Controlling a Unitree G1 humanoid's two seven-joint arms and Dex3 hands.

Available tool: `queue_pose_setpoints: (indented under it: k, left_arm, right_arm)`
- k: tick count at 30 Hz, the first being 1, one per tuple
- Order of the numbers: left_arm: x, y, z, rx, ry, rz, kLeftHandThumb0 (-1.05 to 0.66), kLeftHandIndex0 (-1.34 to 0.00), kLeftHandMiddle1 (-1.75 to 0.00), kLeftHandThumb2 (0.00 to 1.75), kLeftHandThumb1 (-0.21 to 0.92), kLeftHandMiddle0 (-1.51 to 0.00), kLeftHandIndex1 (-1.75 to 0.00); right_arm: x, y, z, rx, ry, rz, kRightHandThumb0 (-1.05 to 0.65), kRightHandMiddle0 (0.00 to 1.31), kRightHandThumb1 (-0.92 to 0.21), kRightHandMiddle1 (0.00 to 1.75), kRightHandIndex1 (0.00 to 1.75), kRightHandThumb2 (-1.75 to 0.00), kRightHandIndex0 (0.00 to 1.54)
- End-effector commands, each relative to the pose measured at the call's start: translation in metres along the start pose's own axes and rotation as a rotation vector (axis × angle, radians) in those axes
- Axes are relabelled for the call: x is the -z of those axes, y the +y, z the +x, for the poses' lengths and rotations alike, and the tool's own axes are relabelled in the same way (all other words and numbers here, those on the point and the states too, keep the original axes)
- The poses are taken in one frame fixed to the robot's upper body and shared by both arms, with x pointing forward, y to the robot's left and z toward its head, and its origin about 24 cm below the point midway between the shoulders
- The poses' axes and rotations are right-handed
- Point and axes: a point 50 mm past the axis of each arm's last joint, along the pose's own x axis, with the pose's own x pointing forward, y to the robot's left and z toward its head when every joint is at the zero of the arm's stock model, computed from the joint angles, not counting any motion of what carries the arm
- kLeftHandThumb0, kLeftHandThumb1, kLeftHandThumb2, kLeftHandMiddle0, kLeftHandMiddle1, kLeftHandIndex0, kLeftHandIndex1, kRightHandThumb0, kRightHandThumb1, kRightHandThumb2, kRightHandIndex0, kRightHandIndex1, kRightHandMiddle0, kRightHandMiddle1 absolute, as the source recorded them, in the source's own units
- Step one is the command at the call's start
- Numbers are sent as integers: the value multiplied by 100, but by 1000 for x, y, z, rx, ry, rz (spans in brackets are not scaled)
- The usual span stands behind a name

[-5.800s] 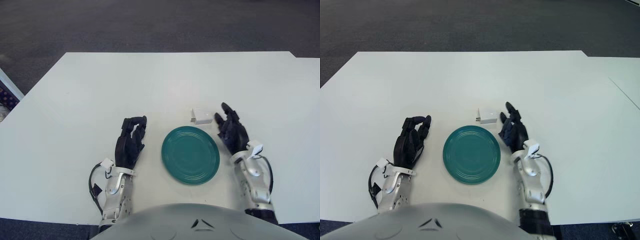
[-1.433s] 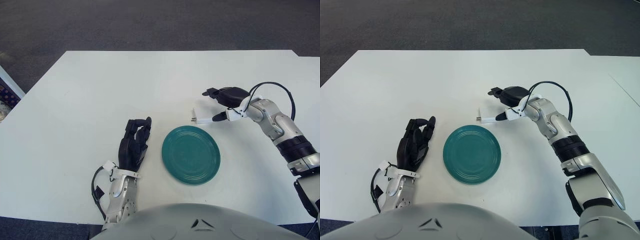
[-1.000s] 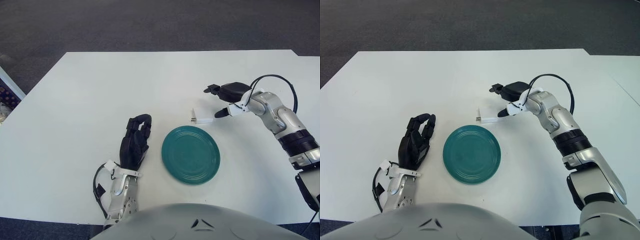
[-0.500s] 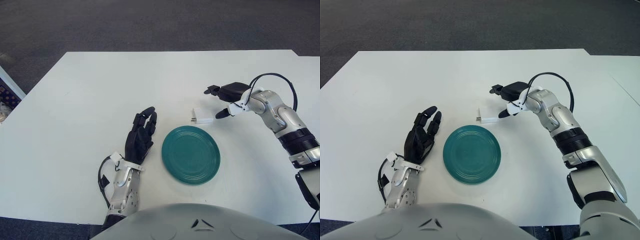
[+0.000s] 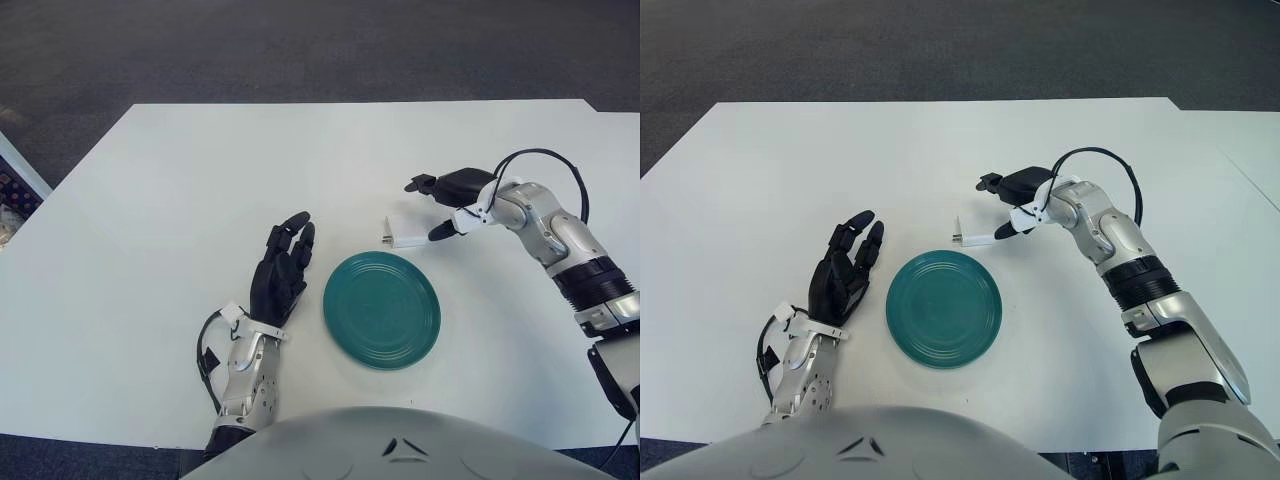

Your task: Put the charger into the plate.

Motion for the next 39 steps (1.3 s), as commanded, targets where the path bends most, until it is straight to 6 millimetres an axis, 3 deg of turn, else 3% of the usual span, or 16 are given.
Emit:
queue_pose_setpoints:
  k: [1, 12, 22, 27, 39]
  left_arm:
    - [32, -6, -22, -136, 113, -91, -98, 0, -1, 70, 92, -24, -121]
    - [29, -7, -20, -149, 87, -28, -95, -8, -4, 71, 92, -35, -145]
    - [30, -7, -21, -161, 109, -61, -96, -6, 0, 77, 92, -31, -134]
    - [31, -8, -21, -162, 117, -94, -94, -8, 0, 76, 92, -30, -136]
    - [23, -10, -26, -198, 131, -156, -89, -6, 0, 67, 92, -32, -158]
  right_arm:
    - [-7, 1, 3, 11, -11, -8, -72, 0, -92, 41, 0, -51, 29]
    - [-15, 18, 13, 34, -6, -9, -71, 0, -92, 42, 0, -50, 30]
    - [-19, 29, 22, 51, -15, -13, -74, 0, -92, 44, 1, -55, 32]
    - [-21, 36, 25, 51, -13, -13, -73, 0, -92, 43, 1, -57, 32]
    - [-22, 81, 37, 34, 0, 38, -71, 0, -92, 41, 1, -59, 33]
